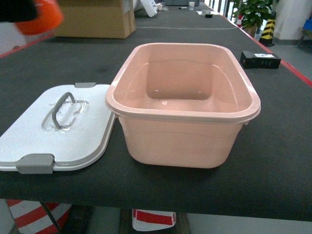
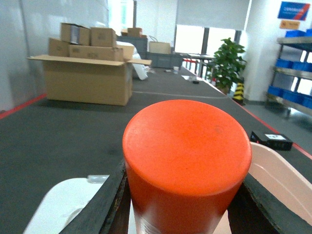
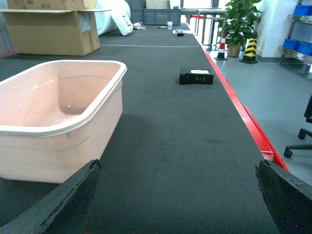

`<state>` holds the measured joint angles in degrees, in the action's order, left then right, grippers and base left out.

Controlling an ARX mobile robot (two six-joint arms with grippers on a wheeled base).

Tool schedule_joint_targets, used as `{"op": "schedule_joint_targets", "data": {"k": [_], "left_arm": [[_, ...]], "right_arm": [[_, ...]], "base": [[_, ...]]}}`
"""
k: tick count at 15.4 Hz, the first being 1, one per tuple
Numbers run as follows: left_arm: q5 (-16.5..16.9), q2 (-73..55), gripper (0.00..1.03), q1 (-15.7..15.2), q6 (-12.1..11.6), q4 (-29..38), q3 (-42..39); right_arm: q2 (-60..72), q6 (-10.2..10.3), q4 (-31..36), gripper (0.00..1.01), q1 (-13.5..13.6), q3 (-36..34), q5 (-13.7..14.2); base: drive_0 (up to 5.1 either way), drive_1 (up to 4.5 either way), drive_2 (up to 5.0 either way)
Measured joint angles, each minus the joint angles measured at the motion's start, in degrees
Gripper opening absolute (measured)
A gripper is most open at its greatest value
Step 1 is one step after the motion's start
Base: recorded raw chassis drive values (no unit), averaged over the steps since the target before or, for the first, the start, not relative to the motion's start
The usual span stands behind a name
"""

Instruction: Pick capacitor and pack into box

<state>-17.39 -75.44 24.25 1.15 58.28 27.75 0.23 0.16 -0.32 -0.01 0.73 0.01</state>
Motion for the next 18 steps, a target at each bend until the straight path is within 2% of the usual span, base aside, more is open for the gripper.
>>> {"op": "schedule_joint_targets", "data": {"k": [1,4,7,8,9,10,12,13,15,16,18], "left_arm": [[0.24,-1.27,0.44,0.07,0.02,-0.15,1.05],[5.27,-21.57,0.44,1.64,0.5,-6.75,19.74],[7.65,-31.65,0.44,3.45,-0.11,-11.74,32.54],[7.96,-34.23,0.49,4.24,-0.13,-12.66,35.85],[8.2,-35.74,0.64,4.76,-0.15,-12.48,37.11],[7.98,-35.8,0.73,5.09,-0.15,-12.61,37.11],[7.74,-35.76,1.0,5.01,-0.28,-12.24,37.11],[7.63,-35.76,0.97,4.81,-0.33,-12.41,37.09],[5.95,-33.81,0.98,3.45,0.17,-8.04,33.79],[6.75,-29.68,0.98,1.09,0.55,-7.19,28.59],[7.61,-23.06,0.98,-6.75,1.49,-3.13,22.16]], "right_arm": [[0.0,0.0,0.0,0.98,0.0,0.0,0.02],[0.0,0.0,0.0,0.98,0.0,0.0,0.02],[0.0,-0.02,0.02,0.98,0.0,0.0,0.0],[0.0,-0.02,0.02,0.98,0.0,0.0,0.0],[0.0,-0.02,0.0,0.98,0.0,0.0,0.02],[0.0,-0.02,0.0,0.98,0.0,0.0,0.02],[0.0,-0.02,0.0,0.98,0.0,0.0,0.0],[0.0,0.0,0.0,0.98,0.0,-0.02,0.02],[0.0,0.0,0.04,0.98,0.0,0.0,0.0],[0.0,-0.02,-0.02,0.98,0.0,0.0,0.02],[0.0,-0.02,0.02,0.98,0.0,0.0,0.02]], "base": [[0.0,0.0,0.0],[0.0,0.0,0.0],[0.0,0.0,0.0],[0.0,0.0,0.0],[0.0,0.0,0.0],[0.0,0.0,0.0],[0.0,0.0,0.0],[0.0,0.0,0.0],[0.0,0.0,0.0],[0.0,0.0,0.0],[0.0,0.0,0.0]]}}
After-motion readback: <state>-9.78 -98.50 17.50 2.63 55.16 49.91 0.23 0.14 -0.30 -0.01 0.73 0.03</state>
